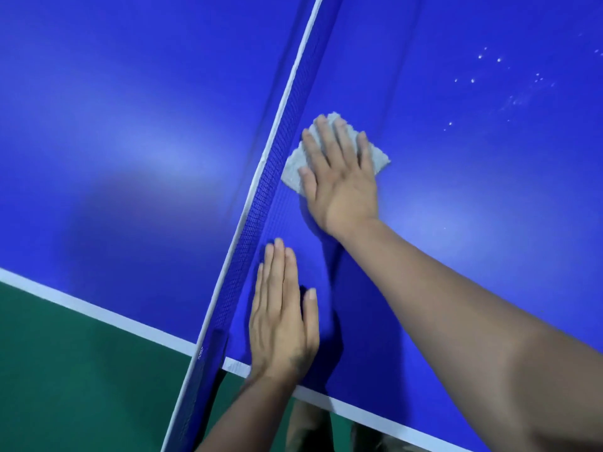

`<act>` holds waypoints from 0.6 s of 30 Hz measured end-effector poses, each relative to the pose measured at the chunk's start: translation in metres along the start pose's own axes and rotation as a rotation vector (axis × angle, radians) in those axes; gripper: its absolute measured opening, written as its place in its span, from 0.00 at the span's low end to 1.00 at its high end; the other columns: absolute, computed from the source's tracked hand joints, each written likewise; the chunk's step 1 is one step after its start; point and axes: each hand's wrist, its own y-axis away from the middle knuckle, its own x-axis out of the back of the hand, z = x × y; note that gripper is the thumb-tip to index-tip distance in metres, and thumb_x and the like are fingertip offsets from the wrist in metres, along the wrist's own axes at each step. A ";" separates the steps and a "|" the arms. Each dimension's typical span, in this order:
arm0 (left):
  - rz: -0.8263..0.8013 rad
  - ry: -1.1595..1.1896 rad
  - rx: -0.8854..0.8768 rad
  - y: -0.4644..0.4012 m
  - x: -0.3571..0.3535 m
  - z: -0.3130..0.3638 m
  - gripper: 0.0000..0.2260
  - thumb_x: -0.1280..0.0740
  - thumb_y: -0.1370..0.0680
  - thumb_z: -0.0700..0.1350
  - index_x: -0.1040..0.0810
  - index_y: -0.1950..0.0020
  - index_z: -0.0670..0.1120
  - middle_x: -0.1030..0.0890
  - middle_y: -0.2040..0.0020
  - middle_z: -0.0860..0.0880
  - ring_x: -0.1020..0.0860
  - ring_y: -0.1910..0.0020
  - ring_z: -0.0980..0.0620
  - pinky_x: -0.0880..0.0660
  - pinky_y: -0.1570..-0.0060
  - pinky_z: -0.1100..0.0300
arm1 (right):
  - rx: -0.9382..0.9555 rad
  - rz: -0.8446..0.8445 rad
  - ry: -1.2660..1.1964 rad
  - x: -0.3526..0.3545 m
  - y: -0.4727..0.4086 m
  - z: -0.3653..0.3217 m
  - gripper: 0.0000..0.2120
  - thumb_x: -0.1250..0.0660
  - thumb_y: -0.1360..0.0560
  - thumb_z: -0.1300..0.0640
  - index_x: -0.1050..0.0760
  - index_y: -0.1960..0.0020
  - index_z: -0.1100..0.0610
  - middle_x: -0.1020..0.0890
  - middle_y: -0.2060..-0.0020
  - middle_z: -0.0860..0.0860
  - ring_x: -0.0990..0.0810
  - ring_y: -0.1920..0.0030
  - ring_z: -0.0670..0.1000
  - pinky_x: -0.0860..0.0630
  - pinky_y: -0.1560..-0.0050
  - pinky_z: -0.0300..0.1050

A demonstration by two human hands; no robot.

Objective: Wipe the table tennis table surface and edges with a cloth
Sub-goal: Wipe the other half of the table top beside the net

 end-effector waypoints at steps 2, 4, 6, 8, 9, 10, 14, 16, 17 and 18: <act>0.066 0.096 -0.036 -0.037 0.002 0.018 0.27 0.41 0.14 0.42 0.41 0.15 0.36 0.43 0.13 0.41 0.46 0.13 0.45 0.45 0.15 0.45 | 0.057 0.010 -0.045 0.000 0.020 0.004 0.28 0.51 0.13 0.46 0.40 0.15 0.54 0.44 0.15 0.53 0.49 0.14 0.58 0.51 0.17 0.64; 0.117 0.173 -0.064 -0.077 0.001 0.034 0.26 0.42 0.13 0.43 0.40 0.16 0.35 0.43 0.14 0.40 0.47 0.13 0.44 0.46 0.15 0.44 | 0.094 -0.038 -0.041 0.002 0.043 0.010 0.29 0.50 0.13 0.46 0.43 0.14 0.53 0.47 0.14 0.53 0.51 0.14 0.57 0.52 0.17 0.63; 0.131 0.202 -0.044 -0.116 -0.004 0.047 0.26 0.43 0.12 0.44 0.41 0.15 0.36 0.45 0.13 0.41 0.49 0.13 0.45 0.49 0.14 0.46 | 0.104 -0.092 0.006 0.007 0.066 0.020 0.31 0.50 0.14 0.45 0.50 0.13 0.53 0.51 0.14 0.52 0.55 0.14 0.56 0.52 0.17 0.62; 0.134 0.192 -0.021 -0.152 -0.013 0.053 0.27 0.43 0.11 0.46 0.42 0.14 0.38 0.46 0.12 0.42 0.51 0.12 0.47 0.50 0.14 0.48 | 0.070 -0.056 -0.021 0.011 0.079 0.036 0.31 0.47 0.14 0.47 0.49 0.13 0.53 0.47 0.14 0.53 0.53 0.14 0.56 0.50 0.17 0.62; 0.133 0.170 -0.031 -0.169 -0.019 0.053 0.27 0.43 0.11 0.47 0.42 0.14 0.38 0.46 0.12 0.42 0.51 0.12 0.47 0.50 0.14 0.48 | 0.045 -0.031 -0.039 0.013 0.082 0.046 0.30 0.46 0.13 0.48 0.47 0.14 0.54 0.45 0.14 0.53 0.51 0.14 0.56 0.49 0.17 0.62; 0.132 0.135 -0.056 -0.183 -0.026 0.051 0.27 0.44 0.11 0.48 0.42 0.14 0.38 0.45 0.13 0.41 0.50 0.13 0.46 0.49 0.14 0.47 | 0.019 -0.016 -0.040 0.015 0.081 0.056 0.29 0.47 0.13 0.49 0.44 0.14 0.54 0.44 0.15 0.52 0.49 0.14 0.56 0.48 0.17 0.63; 0.103 -0.097 -0.144 -0.210 -0.049 0.039 0.27 0.50 0.10 0.49 0.42 0.15 0.36 0.43 0.13 0.39 0.47 0.13 0.44 0.48 0.15 0.47 | -0.108 0.031 -0.006 0.021 0.052 0.089 0.27 0.50 0.12 0.47 0.41 0.15 0.52 0.44 0.14 0.52 0.48 0.14 0.55 0.49 0.17 0.62; 0.108 -0.211 -0.156 -0.209 -0.055 0.037 0.26 0.52 0.10 0.48 0.42 0.15 0.36 0.43 0.13 0.39 0.47 0.13 0.43 0.48 0.15 0.46 | -0.162 0.070 0.003 0.020 0.023 0.098 0.27 0.50 0.12 0.47 0.41 0.15 0.52 0.43 0.15 0.52 0.48 0.14 0.56 0.50 0.17 0.62; 0.116 -0.240 -0.165 -0.208 -0.056 0.037 0.25 0.51 0.11 0.46 0.42 0.15 0.36 0.43 0.13 0.39 0.47 0.13 0.43 0.48 0.15 0.45 | -0.189 0.088 0.011 0.019 0.007 0.100 0.27 0.50 0.12 0.46 0.40 0.15 0.52 0.43 0.15 0.52 0.47 0.15 0.56 0.50 0.17 0.62; 0.123 -0.252 -0.171 -0.208 -0.057 0.037 0.25 0.50 0.11 0.44 0.42 0.15 0.36 0.43 0.13 0.39 0.47 0.13 0.43 0.48 0.15 0.45 | -0.213 0.101 0.016 0.018 -0.010 0.100 0.27 0.51 0.12 0.46 0.40 0.15 0.52 0.42 0.15 0.53 0.47 0.15 0.56 0.49 0.17 0.63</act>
